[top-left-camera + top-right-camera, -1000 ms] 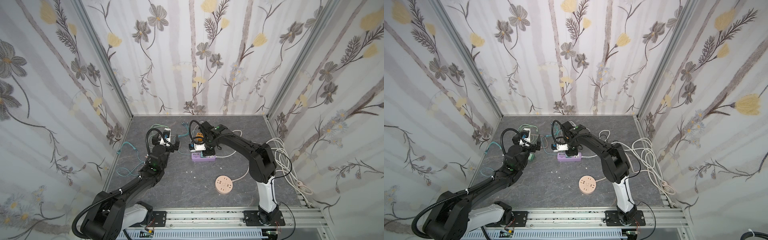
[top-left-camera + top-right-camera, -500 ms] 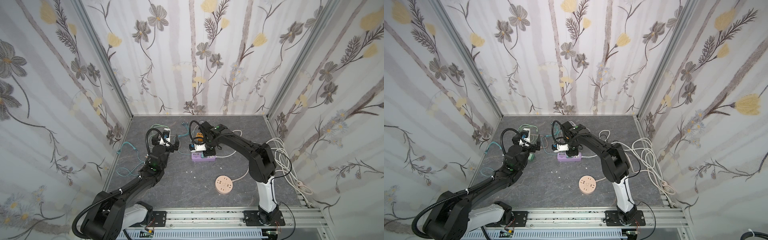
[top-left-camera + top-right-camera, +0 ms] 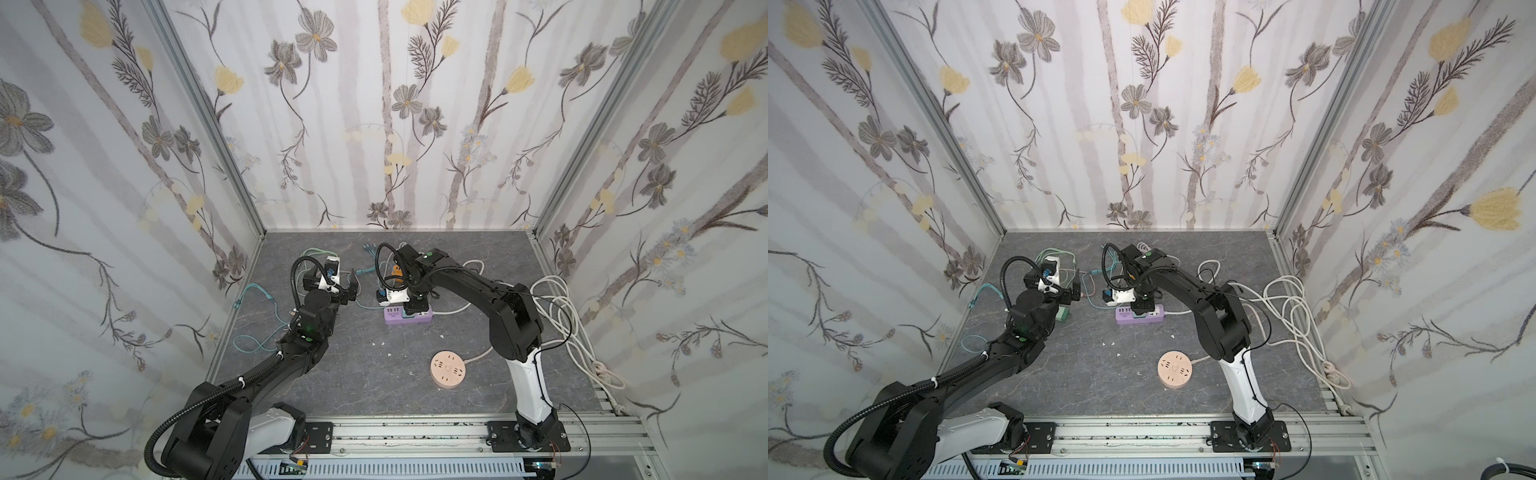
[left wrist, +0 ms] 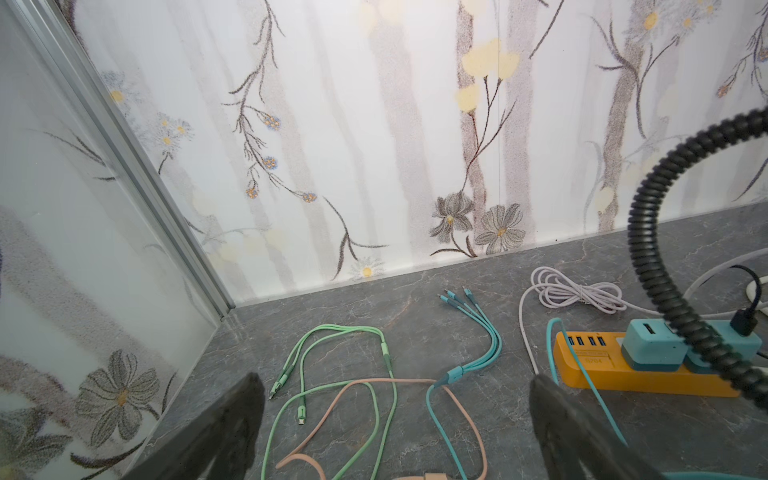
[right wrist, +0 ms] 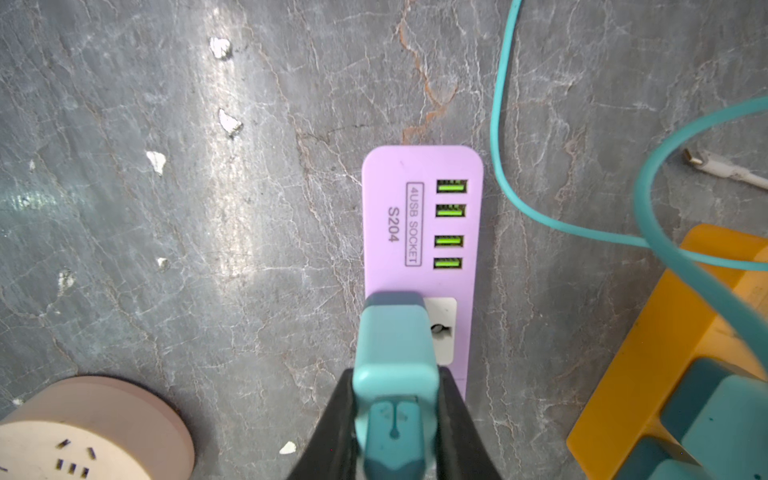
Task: Insert the plug
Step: 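Lower the teal charger into the purple strip's socket with the right gripper, then open the right gripper and lift it off the plugged charger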
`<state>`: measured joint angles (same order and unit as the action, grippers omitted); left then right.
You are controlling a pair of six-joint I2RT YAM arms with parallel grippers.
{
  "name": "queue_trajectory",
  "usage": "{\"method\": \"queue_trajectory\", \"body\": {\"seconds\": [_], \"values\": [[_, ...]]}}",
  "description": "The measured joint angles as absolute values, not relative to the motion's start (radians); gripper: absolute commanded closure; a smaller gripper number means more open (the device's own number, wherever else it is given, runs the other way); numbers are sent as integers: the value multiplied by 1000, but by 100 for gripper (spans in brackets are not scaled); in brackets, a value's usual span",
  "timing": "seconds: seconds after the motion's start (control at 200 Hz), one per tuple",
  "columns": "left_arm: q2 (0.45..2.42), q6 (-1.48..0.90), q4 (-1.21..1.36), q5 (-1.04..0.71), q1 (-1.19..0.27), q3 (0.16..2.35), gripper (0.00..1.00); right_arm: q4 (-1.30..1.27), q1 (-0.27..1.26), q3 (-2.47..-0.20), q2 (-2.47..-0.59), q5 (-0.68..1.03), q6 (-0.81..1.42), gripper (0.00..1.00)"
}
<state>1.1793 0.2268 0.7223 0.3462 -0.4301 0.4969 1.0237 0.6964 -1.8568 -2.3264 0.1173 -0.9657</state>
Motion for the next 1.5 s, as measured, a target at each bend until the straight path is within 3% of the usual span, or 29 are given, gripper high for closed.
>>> {"method": "queue_trajectory", "body": {"seconds": [0.635,0.764,0.909,1.044,1.059,1.074,1.084,1.499], "values": [[1169,190,590,325,-426,542,0,1116,702,-1959,-2390,78,-863,98],[1169,183,558,311,-424,555,0,1124,703,-1971,-2390,74,-846,86],[1169,152,546,318,-420,566,0,1131,704,-1974,-2376,71,-833,64],[1172,112,547,348,-417,569,0,1175,698,-1969,-2338,56,-824,24],[1174,108,547,353,-417,569,0,1177,698,-1969,-2332,56,-823,18],[1175,104,548,359,-417,569,0,1178,697,-1969,-2326,57,-824,4],[1176,101,548,363,-417,569,0,1180,697,-1969,-2323,57,-824,2],[1191,-16,542,489,-416,619,0,1246,688,-1937,-2217,80,-828,1]]}}
